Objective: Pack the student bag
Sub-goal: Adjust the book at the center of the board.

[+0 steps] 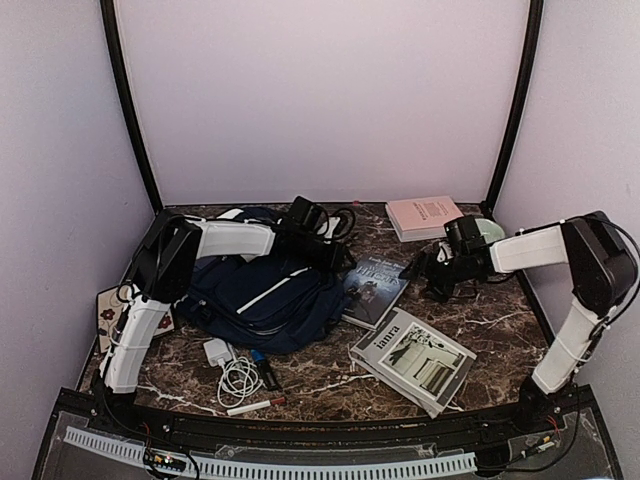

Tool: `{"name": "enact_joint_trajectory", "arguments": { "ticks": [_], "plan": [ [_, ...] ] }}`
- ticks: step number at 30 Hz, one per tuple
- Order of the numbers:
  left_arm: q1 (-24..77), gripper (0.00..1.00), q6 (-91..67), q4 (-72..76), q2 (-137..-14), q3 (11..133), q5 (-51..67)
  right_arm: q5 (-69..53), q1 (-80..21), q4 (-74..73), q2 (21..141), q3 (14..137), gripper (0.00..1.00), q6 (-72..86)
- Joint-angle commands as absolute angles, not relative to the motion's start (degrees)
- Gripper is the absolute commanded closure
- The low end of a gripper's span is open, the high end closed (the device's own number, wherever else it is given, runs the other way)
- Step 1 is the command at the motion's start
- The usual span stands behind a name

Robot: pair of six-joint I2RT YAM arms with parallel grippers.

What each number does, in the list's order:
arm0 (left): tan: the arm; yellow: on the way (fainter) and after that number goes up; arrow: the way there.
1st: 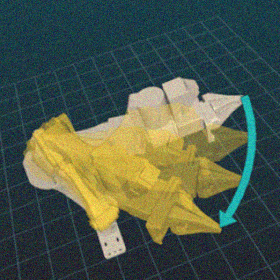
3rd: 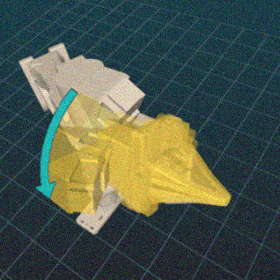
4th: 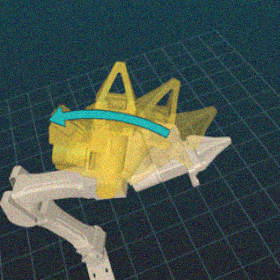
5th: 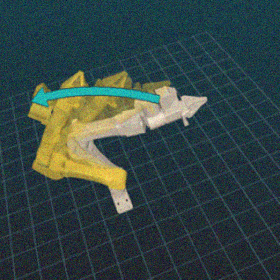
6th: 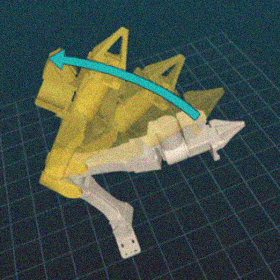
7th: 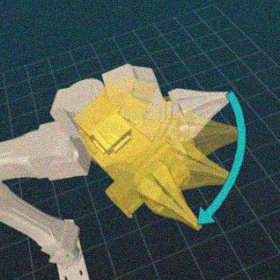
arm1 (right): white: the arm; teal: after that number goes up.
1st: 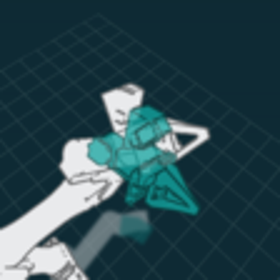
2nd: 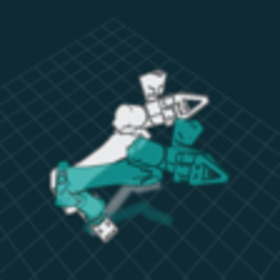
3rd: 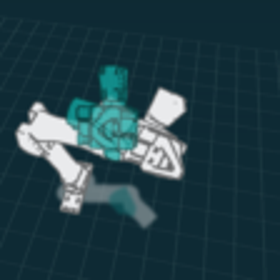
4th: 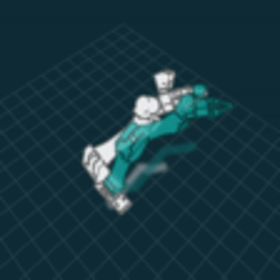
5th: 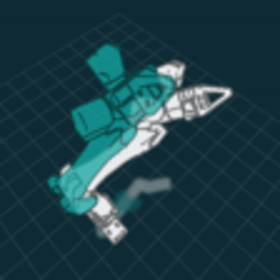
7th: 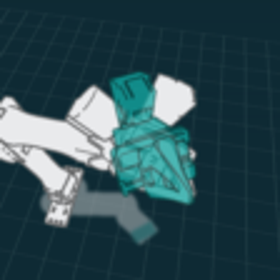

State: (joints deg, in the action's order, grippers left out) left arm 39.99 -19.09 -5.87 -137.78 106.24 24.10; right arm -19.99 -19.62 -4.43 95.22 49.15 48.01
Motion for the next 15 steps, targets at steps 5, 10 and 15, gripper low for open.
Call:
{"name": "enact_joint_trajectory", "arguments": {
  "ticks": [5, 10, 15],
  "plan": [
    [40.78, 0.57, -17.65, -12.71, -137.51, 105.43, 23.86, -32.02, -19.63, 10.97, 107.19, 55.99, 0.42, 51.72],
    [40.78, 0.57, -15.82, -12.55, -135.5, 106.42, 25.02, -33.6, -19.6, 14.22, 106.06, 55.98, 0.88, 53.1],
    [40.78, 0.4, -8.77, -15.83, -126.97, 108.54, 23.0, -30.3, -19.51, 8.49, 100.16, 56.72, 1.0, 50.51]
  ]
}}
